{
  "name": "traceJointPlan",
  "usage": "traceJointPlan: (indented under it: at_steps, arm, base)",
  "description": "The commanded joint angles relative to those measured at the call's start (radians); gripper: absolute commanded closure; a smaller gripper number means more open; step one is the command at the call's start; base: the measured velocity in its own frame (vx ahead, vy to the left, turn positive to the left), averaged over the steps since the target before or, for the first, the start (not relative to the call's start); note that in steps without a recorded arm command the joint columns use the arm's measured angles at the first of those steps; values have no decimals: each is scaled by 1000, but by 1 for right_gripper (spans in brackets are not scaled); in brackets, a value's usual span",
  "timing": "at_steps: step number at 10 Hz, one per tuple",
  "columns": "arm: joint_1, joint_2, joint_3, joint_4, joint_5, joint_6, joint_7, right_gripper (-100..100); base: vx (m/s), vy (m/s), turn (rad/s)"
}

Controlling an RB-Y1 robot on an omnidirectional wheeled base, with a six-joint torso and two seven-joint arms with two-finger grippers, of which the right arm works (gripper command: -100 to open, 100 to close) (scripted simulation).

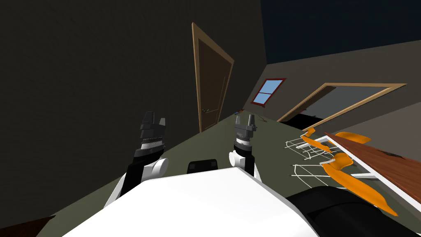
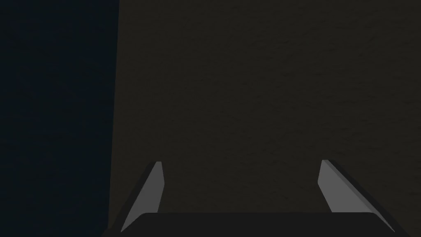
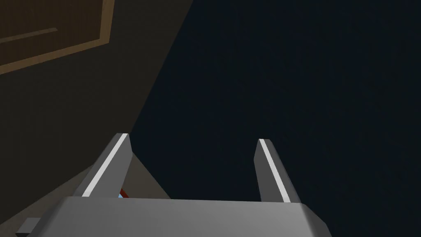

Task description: Pull the door open

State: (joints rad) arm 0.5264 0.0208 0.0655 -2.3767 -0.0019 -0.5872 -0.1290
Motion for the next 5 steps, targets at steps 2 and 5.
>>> traceJointPlan:
  at_steps: [2, 5]
  arm:
    - [-20, -11, -3, 44, -1, -3, 2, -100]
    - [-55, -27, -10, 122, -4, -7, 5, -100]
  base:
    - [83, -8, 83]
    - [55, -37, 96]
